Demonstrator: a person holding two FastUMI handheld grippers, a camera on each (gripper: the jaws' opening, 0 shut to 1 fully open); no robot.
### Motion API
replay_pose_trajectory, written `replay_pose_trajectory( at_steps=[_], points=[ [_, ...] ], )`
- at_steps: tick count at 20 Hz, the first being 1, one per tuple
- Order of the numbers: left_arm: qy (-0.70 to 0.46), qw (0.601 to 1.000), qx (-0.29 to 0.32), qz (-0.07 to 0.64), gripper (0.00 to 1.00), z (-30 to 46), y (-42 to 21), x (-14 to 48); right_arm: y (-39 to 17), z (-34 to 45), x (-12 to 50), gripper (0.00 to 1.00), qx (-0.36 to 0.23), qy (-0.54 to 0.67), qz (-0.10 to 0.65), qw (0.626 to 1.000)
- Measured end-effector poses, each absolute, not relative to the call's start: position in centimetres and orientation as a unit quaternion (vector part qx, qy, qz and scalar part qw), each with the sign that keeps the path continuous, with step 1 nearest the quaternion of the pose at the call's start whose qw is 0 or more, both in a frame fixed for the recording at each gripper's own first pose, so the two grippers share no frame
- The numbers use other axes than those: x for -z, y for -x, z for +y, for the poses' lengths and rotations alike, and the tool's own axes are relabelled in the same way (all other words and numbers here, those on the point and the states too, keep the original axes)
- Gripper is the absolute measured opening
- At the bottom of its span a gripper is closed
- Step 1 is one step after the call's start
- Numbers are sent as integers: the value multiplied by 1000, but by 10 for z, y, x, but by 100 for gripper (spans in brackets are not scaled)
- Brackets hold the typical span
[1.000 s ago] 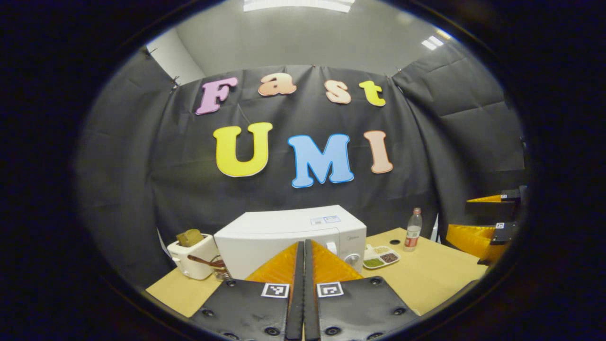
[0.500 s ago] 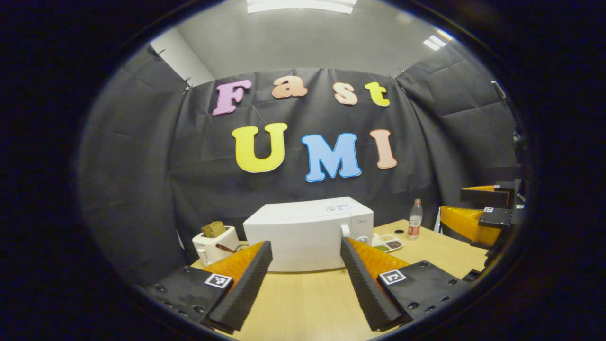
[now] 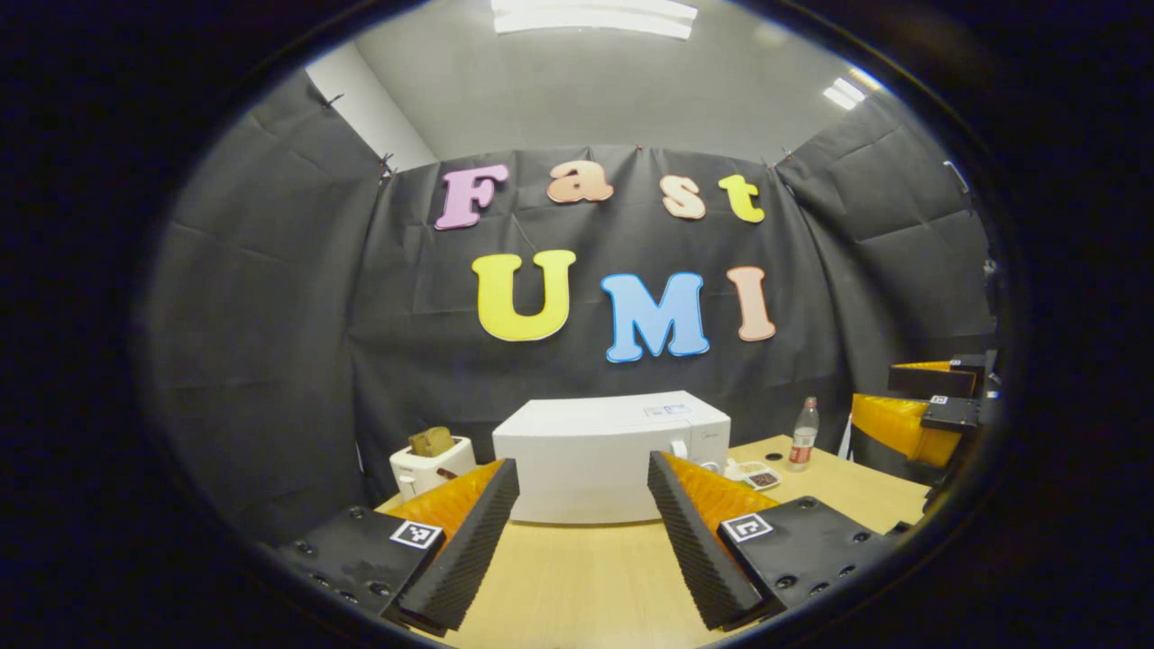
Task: Open the microwave oven with the left hand, put the food in, and close the microwave oven.
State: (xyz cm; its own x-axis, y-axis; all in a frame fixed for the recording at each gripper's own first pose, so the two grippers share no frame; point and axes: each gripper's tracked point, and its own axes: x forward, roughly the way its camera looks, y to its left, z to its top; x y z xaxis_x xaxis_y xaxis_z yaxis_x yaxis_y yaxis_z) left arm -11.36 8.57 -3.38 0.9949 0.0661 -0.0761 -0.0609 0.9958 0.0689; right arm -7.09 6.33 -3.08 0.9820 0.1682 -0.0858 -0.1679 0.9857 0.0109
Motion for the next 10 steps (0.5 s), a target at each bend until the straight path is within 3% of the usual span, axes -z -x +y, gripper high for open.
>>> replay_pose_trajectory(
  at_steps=[5, 7, 9, 10],
  points=[
    [-29, 997, -49, 42, 100, 97, 119, 34, 73, 66, 27, 97, -90, -2, 37, 995],
    [-34, 997, -52, 41, 94, 99, 120, 31, 72, 68, 26, 97, -94, -6, 33, 995],
    [-39, 997, -54, 33, 100, 100, 120, 22, 70, 68, 27, 96, -99, 1, 35, 994],
    [-38, 997, -52, 30, 93, 97, 120, 22, 70, 67, 27, 97, -101, 5, 35, 994]
  ],
)
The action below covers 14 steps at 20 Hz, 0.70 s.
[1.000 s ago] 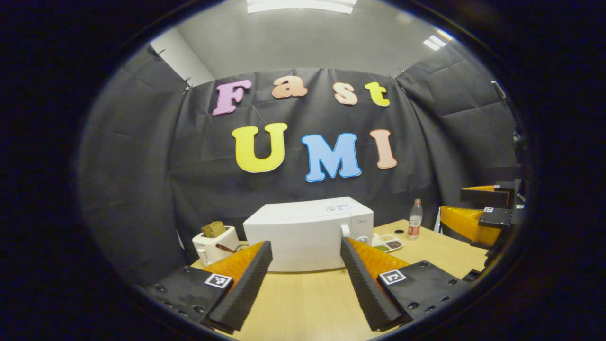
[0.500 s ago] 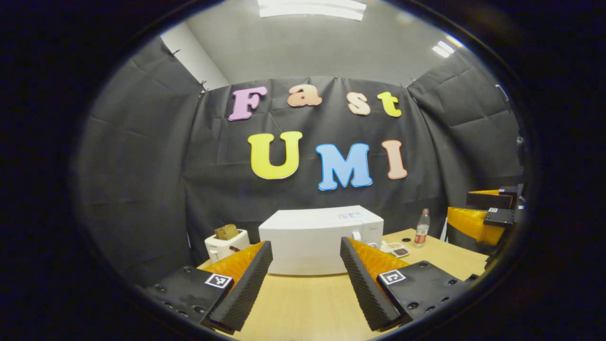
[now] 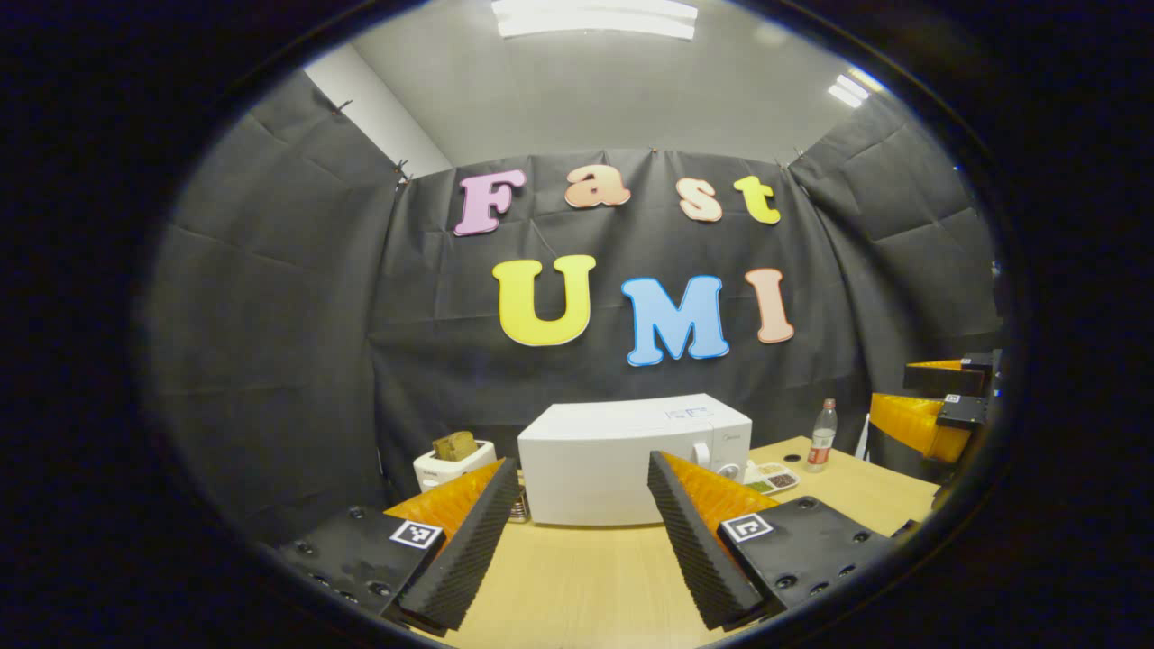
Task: Open the microwave oven with the left hand, put the food in, and close the microwave oven.
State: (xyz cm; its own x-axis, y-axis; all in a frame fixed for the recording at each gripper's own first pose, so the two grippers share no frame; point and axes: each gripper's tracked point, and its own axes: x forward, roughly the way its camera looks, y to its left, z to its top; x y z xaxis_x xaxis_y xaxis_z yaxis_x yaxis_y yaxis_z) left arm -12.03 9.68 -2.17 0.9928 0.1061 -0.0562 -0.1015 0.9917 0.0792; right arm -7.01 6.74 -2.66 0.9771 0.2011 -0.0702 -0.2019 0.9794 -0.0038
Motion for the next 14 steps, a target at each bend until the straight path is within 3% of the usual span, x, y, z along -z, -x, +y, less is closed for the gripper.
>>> replay_pose_trajectory(
  at_steps=[1, 6, 11, 12, 14],
  points=[
    [-36, 998, -48, 31, 100, 93, 120, 22, 69, 65, 25, 96, -99, 8, 34, 994],
    [-35, 998, -38, 32, 97, 84, 121, 23, 66, 65, 14, 96, -104, 2, 20, 994],
    [-42, 998, -30, 30, 100, 77, 116, 21, 68, 69, 15, 96, -110, 6, 20, 994],
    [-41, 998, -30, 29, 93, 77, 113, 21, 67, 69, 14, 97, -110, 5, 20, 994],
    [-40, 998, -30, 28, 100, 77, 111, 20, 65, 69, 13, 96, -110, 6, 18, 994]
  ],
)
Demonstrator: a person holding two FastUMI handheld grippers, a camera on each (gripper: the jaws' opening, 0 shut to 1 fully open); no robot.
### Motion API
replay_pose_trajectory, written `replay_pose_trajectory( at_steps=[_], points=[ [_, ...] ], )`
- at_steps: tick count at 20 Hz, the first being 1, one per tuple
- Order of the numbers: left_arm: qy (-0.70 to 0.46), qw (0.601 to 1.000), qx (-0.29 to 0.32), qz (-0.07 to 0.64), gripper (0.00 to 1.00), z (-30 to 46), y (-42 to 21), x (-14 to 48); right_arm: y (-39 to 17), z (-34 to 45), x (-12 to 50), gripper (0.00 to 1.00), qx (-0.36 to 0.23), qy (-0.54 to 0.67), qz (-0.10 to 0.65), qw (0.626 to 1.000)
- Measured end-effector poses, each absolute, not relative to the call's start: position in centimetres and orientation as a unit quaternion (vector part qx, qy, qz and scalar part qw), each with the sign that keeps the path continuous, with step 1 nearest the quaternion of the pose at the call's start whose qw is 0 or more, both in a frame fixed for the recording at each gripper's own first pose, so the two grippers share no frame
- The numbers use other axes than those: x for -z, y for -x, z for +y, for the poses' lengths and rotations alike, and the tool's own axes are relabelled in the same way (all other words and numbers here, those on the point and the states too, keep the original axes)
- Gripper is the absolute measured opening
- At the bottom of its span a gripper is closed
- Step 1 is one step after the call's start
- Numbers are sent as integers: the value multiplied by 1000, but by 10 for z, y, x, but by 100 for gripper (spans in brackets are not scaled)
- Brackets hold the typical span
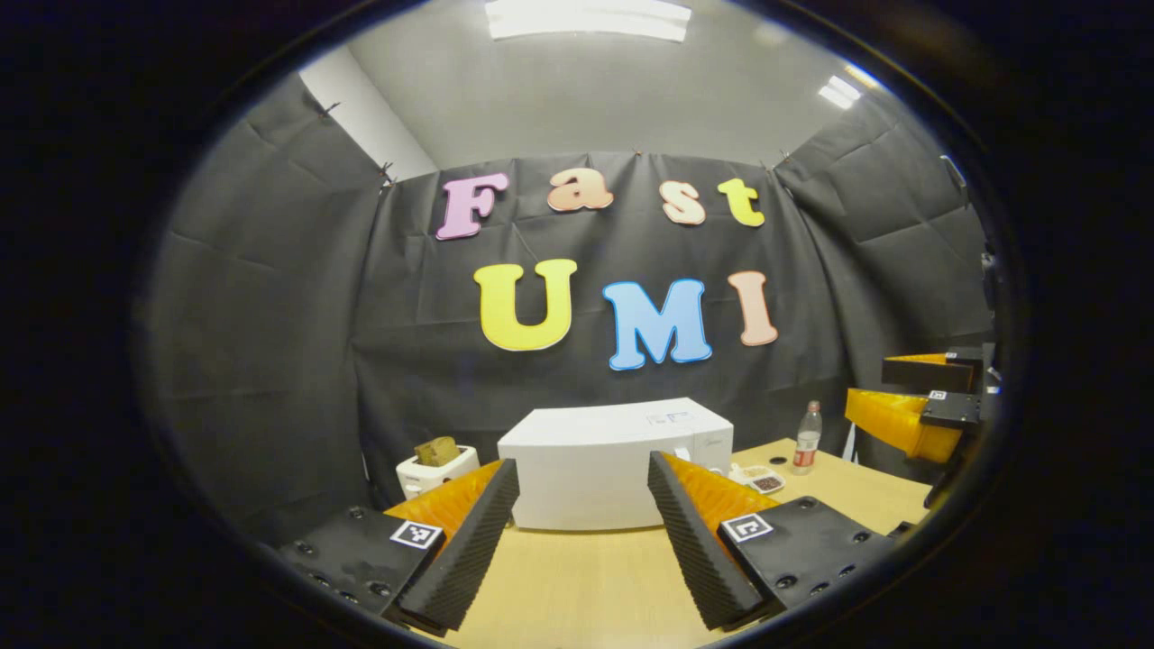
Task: Open the microwave oven with the left hand, put the food in, and close the microwave oven.
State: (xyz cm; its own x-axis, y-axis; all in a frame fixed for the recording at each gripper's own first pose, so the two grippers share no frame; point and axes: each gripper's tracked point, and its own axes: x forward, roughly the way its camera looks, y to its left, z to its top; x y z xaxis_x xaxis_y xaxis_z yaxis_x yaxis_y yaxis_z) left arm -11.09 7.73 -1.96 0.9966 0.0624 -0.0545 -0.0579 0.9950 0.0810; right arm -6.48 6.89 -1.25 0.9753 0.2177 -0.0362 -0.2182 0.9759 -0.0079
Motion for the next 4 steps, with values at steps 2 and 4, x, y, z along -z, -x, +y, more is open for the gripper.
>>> replay_pose_trajectory(
  at_steps=[2, 4],
  points=[
    [-38, 999, -29, 27, 100, 76, 108, 19, 64, 68, 11, 97, -108, 6, 16, 994],
    [-37, 999, -26, 26, 100, 76, 107, 18, 63, 66, 11, 96, -105, 4, 17, 994]
  ],
)
